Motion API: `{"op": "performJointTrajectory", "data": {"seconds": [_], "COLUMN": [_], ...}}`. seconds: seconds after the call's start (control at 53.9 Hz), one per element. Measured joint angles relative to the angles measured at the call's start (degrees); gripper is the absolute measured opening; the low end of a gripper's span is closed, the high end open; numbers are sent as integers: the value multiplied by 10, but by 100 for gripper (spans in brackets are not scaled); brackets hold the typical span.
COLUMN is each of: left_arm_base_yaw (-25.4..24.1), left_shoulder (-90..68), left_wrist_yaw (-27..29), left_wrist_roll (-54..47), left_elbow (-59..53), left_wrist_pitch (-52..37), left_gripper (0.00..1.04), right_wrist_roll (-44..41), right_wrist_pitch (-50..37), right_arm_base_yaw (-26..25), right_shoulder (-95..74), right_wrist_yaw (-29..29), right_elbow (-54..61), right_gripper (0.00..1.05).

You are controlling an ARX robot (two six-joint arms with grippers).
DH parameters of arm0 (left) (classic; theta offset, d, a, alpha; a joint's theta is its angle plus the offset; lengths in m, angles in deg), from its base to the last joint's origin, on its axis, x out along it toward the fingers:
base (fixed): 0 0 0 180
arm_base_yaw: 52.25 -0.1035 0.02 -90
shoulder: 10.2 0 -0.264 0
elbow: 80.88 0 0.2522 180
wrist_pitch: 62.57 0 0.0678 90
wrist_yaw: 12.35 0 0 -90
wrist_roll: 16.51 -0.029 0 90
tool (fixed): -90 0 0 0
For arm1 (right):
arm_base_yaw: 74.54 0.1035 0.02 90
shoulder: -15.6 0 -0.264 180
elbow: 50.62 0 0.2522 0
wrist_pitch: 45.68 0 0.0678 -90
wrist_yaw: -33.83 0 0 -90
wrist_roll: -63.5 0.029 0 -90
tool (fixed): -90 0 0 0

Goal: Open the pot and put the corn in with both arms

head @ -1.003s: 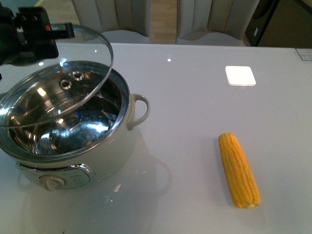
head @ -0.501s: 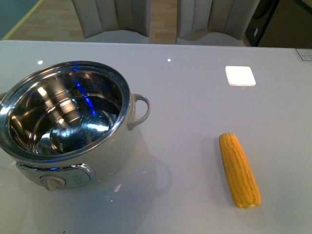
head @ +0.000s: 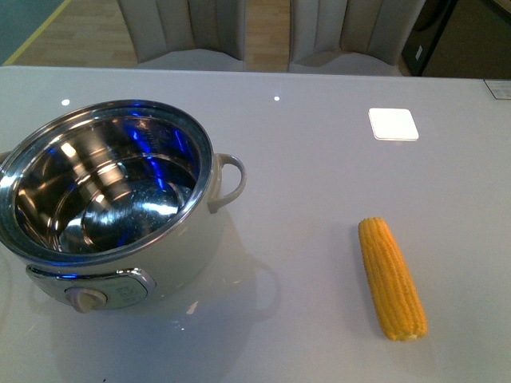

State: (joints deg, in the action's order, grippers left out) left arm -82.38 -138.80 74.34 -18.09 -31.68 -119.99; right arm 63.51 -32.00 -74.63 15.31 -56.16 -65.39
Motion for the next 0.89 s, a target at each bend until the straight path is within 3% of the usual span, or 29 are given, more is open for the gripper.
{"op": "performJointTrajectory", "data": {"seconds": [0.39, 0.836, 0.891], "left_arm_base_yaw": [-2, -12, -13], "left_shoulder": [-145, -218, -222], "left_wrist_yaw": [-2, 3, 2], "left_wrist_roll": [-3, -4, -4], "left_elbow": [129, 189, 192], "left_wrist_pitch": [-7, -1, -2], "left_gripper": [41, 41, 49], "right_wrist_roll": [0, 0, 0], "right_wrist_pitch": [0, 0, 0], "right_arm_base_yaw": [0, 0, 0], "right_shoulder": [0, 0, 0], "right_wrist_yaw": [0, 0, 0], "right_elbow": [0, 0, 0], "right_gripper": [96, 96, 96]}}
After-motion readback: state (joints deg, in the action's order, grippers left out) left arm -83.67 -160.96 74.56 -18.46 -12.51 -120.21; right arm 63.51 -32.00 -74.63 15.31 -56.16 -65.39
